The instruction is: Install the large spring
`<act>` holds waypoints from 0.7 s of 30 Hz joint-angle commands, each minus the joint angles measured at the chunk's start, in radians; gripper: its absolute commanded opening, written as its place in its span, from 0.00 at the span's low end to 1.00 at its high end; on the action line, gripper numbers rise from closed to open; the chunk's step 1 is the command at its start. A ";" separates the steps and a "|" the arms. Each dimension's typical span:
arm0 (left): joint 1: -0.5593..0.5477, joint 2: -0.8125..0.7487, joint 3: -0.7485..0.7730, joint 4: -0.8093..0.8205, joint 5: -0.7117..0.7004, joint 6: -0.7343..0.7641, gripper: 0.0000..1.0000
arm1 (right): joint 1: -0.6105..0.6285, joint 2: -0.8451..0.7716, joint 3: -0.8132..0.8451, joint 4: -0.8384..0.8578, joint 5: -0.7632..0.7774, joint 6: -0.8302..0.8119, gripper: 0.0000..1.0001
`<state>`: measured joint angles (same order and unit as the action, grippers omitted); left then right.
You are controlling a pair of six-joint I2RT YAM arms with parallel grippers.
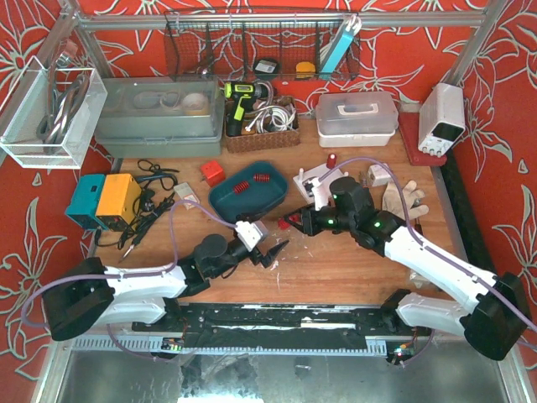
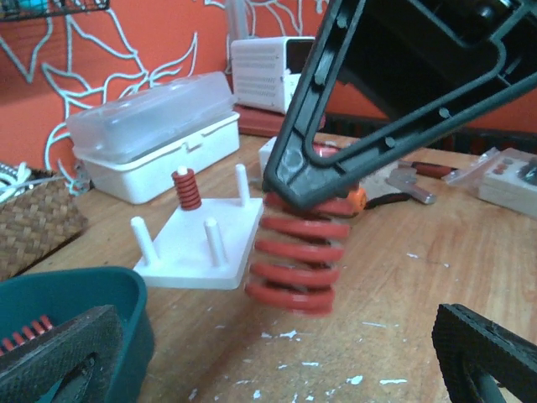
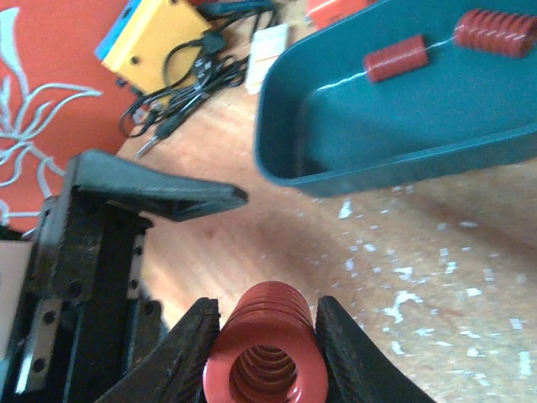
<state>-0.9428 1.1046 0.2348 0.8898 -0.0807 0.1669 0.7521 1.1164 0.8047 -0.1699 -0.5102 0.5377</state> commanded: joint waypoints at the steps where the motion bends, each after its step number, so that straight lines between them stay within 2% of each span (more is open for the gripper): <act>1: -0.001 0.025 0.029 0.002 -0.075 -0.014 1.00 | -0.012 -0.029 0.021 -0.003 0.210 -0.019 0.00; 6: -0.002 0.064 0.067 -0.063 -0.130 -0.042 1.00 | -0.040 -0.052 0.067 -0.097 0.500 -0.143 0.00; 12: 0.002 0.110 0.077 -0.057 -0.226 -0.085 1.00 | -0.133 0.044 0.159 -0.196 0.828 -0.297 0.00; 16: 0.004 0.112 0.082 -0.057 -0.208 -0.091 1.00 | -0.224 0.145 0.206 -0.169 0.910 -0.341 0.00; 21: 0.004 0.070 0.077 -0.074 -0.188 -0.094 1.00 | -0.311 0.322 0.317 -0.173 0.900 -0.391 0.00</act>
<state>-0.9417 1.2118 0.2951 0.8093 -0.2642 0.0853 0.4877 1.3342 1.0241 -0.3309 0.3172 0.2176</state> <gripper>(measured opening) 0.998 0.313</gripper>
